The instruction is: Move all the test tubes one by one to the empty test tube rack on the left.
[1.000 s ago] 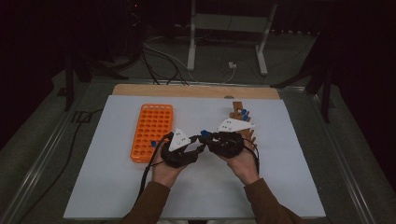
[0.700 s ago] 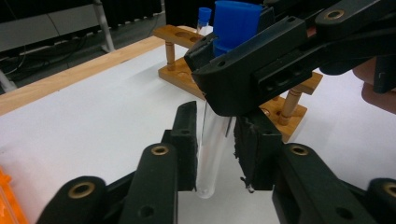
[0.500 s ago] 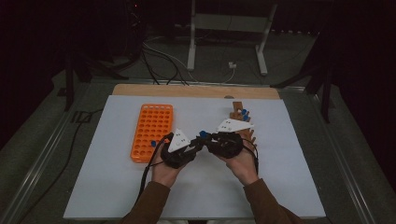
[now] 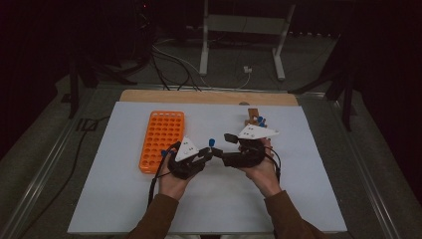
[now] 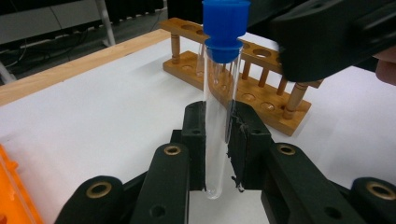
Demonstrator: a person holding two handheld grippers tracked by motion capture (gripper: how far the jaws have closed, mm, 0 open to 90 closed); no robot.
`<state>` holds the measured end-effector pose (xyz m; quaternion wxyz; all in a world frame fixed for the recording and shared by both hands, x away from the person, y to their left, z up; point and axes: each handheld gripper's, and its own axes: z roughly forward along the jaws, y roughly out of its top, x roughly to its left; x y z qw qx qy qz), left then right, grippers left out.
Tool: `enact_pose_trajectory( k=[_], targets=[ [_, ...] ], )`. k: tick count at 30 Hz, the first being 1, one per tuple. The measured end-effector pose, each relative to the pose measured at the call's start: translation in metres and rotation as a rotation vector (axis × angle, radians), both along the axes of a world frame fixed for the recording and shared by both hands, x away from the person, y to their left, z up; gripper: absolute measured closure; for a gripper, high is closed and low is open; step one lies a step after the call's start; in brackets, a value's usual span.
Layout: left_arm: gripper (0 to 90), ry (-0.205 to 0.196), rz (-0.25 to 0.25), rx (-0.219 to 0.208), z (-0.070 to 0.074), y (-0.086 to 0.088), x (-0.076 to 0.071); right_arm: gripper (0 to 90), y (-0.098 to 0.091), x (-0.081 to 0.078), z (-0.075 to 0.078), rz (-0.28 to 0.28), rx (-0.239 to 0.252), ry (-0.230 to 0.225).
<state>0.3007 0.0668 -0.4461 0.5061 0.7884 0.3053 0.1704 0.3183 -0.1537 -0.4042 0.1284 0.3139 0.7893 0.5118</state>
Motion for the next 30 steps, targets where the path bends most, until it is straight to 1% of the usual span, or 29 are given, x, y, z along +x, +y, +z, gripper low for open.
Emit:
enact_pose_trajectory(
  k=[2,5,8,10,14,18,21,24,28,30],
  targets=[
    [78.1,0.002,0.003,-0.005,0.000,0.001,-0.001,16.2,-0.003,0.001,-0.001,-0.019,0.000,0.000],
    [78.1,0.004,0.000,-0.006,0.001,0.003,-0.002,10.5,-0.008,0.003,-0.002,-0.046,-0.004,0.000],
    [78.0,0.008,0.001,-0.009,0.002,0.006,-0.003,3.7,-0.012,0.005,-0.005,-0.077,-0.026,-0.006],
    [78.1,0.012,0.002,-0.018,0.003,0.009,-0.004,3.0,-0.015,0.006,-0.006,-0.089,-0.032,-0.007],
    [78.0,0.013,0.008,-0.030,0.005,0.018,-0.006,0.0,-0.022,0.007,-0.006,-0.095,-0.035,-0.005],
    [78.1,0.020,0.007,-0.049,0.007,0.027,-0.008,0.0,-0.029,0.008,-0.006,-0.108,-0.038,0.000],
    [78.1,0.021,0.013,-0.055,0.008,0.036,-0.011,0.0,-0.035,0.009,-0.007,-0.130,-0.029,0.005],
    [78.1,0.023,0.018,-0.060,0.010,0.044,-0.014,0.0,-0.042,0.009,-0.009,-0.143,-0.026,0.007],
    [78.1,0.021,0.027,-0.057,0.013,0.056,-0.015,0.0,-0.050,0.009,-0.009,-0.159,-0.022,0.006],
    [78.0,0.021,0.035,-0.065,0.015,0.062,-0.016,0.0,-0.054,0.009,-0.009,-0.165,-0.025,0.009]
  ],
)
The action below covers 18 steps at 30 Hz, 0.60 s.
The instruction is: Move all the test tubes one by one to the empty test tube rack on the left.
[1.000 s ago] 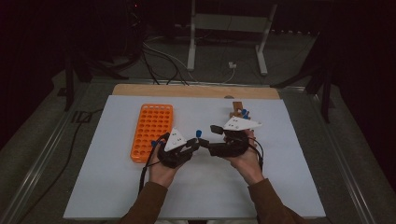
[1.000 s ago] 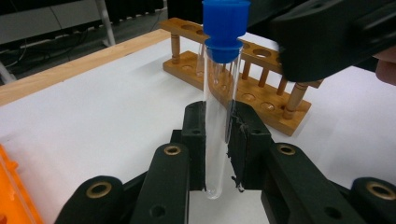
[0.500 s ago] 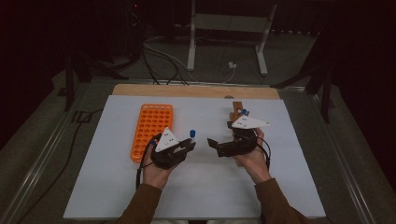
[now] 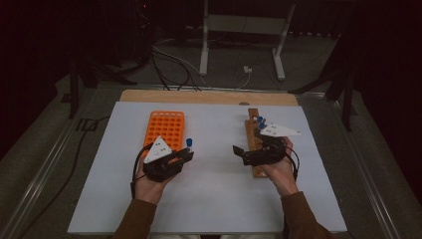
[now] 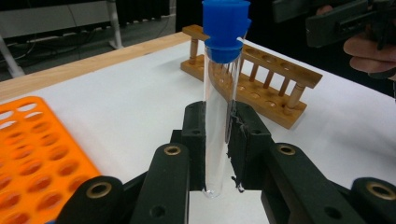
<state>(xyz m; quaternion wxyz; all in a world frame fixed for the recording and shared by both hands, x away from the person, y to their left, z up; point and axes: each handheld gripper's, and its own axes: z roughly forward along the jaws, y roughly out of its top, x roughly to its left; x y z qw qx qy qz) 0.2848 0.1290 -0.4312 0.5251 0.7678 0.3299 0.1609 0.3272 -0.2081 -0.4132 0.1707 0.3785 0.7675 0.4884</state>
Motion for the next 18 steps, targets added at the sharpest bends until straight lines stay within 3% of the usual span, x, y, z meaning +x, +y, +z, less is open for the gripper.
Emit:
enact_pose_trajectory(
  k=[18],
  targets=[
    [78.1,0.005,0.064,-0.013,0.000,0.054,-0.013,0.0,-0.025,-0.002,-0.002,-0.068,0.021,-0.004]
  ],
)
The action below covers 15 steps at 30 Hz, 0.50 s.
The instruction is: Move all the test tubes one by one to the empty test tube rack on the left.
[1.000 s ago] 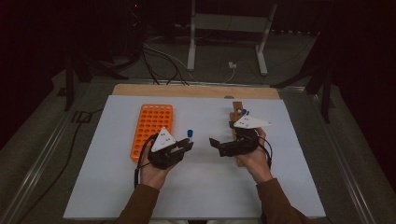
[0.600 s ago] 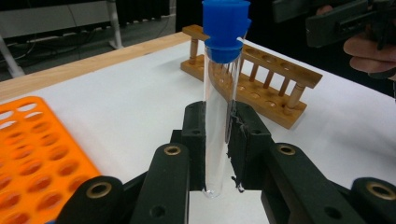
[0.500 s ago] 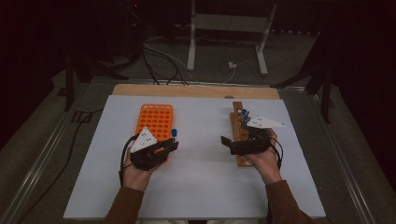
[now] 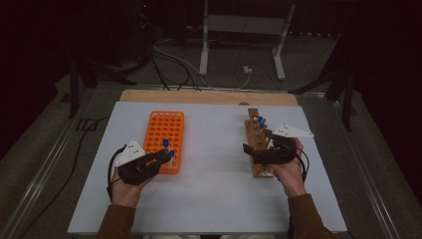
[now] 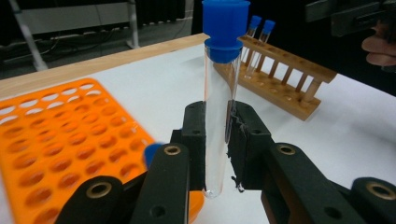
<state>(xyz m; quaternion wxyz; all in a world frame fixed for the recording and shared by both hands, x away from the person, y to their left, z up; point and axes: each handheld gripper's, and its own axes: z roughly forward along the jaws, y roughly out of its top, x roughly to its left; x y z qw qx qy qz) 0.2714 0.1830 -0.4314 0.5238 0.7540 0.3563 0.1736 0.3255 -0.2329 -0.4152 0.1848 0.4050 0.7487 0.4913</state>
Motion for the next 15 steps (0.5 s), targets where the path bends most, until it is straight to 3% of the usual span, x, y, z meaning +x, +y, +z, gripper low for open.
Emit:
enact_pose_trajectory(
  k=[15],
  targets=[
    [78.1,-0.019,0.073,0.020,-0.004,0.021,-0.004,0.0,-0.010,-0.003,-0.005,-0.020,0.007,0.004]
  ],
)
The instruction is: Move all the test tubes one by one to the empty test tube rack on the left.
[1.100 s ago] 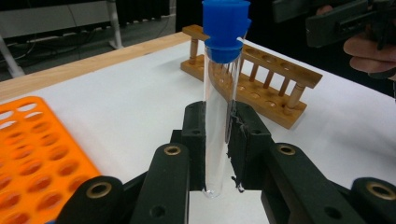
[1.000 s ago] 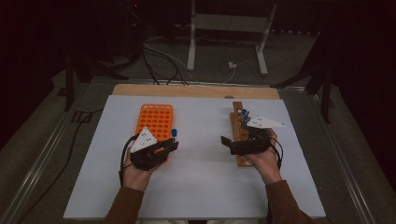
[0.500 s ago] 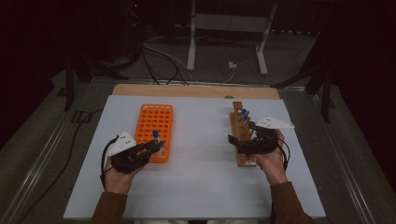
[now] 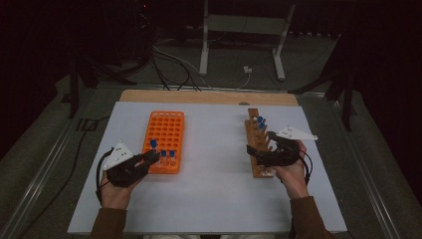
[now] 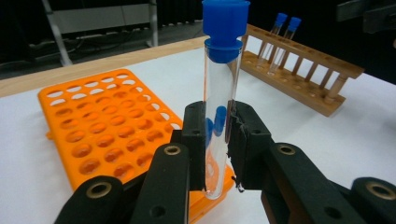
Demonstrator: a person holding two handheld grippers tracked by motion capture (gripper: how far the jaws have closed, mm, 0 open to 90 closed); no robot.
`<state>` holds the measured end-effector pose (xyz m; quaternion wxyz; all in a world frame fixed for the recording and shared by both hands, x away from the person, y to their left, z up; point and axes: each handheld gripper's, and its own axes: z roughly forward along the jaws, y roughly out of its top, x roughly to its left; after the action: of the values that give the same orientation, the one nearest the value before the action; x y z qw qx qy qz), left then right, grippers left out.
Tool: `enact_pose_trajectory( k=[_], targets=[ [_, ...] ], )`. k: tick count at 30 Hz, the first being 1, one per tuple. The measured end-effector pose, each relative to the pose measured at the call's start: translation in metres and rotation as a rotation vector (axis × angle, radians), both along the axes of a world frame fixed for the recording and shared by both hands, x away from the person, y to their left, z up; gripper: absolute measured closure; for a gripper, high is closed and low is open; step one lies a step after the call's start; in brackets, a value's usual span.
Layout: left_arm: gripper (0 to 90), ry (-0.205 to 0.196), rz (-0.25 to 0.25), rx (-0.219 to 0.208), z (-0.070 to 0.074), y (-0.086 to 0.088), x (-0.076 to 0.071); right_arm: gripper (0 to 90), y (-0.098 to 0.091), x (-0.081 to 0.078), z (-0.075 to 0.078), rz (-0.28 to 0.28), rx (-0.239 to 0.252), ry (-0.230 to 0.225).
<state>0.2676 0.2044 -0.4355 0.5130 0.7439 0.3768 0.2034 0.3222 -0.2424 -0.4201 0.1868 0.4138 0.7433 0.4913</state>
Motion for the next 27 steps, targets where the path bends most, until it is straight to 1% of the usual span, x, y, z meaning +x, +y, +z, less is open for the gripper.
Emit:
enact_pose_trajectory(
  k=[7,13,20,27],
  targets=[
    [78.1,0.004,0.042,0.013,-0.008,0.004,0.005,0.0,-0.002,-0.001,-0.001,-0.004,-0.001,-0.005],
    [78.0,0.008,0.061,0.025,-0.015,0.003,0.011,0.0,-0.003,-0.001,-0.002,-0.006,0.003,-0.003],
    [78.0,0.009,0.059,0.032,-0.021,-0.002,0.019,0.0,-0.005,-0.002,-0.002,-0.010,0.009,-0.003],
    [78.0,0.032,0.062,0.047,-0.031,-0.006,0.022,0.0,-0.005,-0.002,-0.002,-0.008,0.012,-0.002]
  ],
)
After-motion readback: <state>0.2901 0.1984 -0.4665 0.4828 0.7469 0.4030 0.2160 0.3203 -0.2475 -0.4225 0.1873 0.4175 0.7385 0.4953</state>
